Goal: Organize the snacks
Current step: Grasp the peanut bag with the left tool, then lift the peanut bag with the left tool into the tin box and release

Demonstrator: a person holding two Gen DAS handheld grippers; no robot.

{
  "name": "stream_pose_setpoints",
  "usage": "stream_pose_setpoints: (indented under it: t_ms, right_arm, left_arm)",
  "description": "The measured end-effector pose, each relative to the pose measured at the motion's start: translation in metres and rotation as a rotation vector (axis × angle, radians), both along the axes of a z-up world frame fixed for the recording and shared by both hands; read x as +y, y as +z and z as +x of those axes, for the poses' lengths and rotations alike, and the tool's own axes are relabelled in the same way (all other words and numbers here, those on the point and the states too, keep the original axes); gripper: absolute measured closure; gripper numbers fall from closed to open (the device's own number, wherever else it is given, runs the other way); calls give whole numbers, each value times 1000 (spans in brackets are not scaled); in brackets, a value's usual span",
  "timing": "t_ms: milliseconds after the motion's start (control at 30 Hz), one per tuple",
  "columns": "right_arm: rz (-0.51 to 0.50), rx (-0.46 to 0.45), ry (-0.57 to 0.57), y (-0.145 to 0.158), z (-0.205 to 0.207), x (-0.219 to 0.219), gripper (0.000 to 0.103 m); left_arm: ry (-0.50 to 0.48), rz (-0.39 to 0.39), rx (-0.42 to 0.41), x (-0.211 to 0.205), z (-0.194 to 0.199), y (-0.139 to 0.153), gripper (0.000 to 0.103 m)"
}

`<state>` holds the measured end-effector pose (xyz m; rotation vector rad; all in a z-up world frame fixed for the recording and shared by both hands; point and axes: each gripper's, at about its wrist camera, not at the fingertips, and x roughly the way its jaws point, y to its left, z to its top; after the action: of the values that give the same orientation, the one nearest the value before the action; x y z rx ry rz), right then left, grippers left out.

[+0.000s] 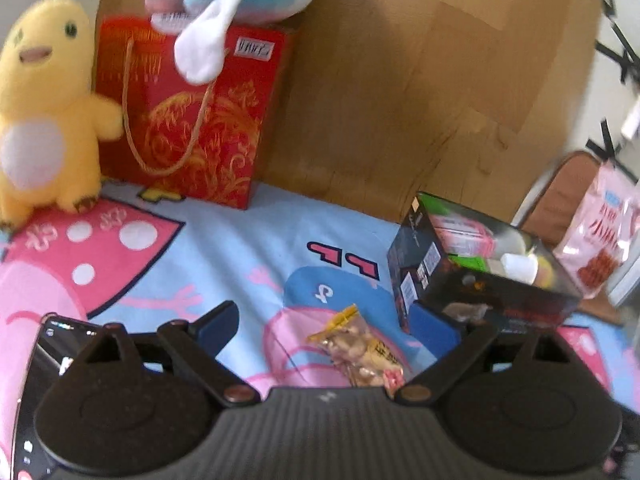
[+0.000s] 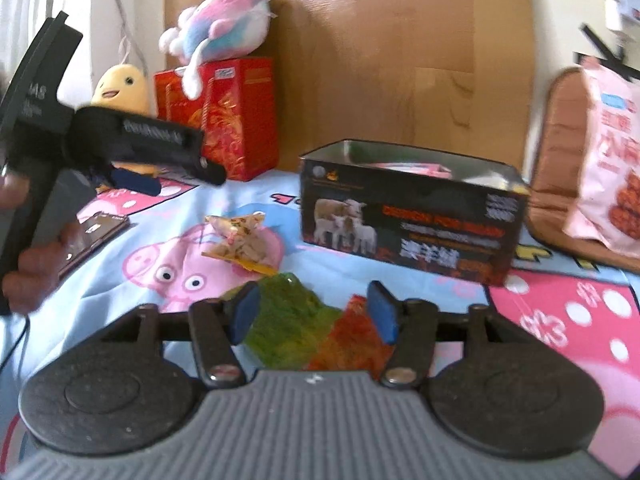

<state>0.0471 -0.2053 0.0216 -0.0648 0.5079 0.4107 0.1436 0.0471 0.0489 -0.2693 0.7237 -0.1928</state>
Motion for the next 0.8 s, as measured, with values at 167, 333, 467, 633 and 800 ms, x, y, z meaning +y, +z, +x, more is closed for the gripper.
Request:
stream_pose_setpoints:
  t_ms: [167,333,467,633,800]
  right_arm:
    - [-39,65,95,-2,38,22,37]
    - [-68,140,186,-11,76,55,35]
    - [-89,162,252,-21,92,77,67]
    - [-74,77,248,-12,61,76,81]
    - [-27,-103,214,23,17,49,83]
  left_arm:
    - [-42,-92,93,6,20,-13,8]
    - [-75,-84,174,-14,30,-42,12]
    - [-129,-67,141,-30,24,-44,66]
    - [-155,-122,73,-31,-3,-14,66]
    - [-263,-83,-104,-70,-14,37,63]
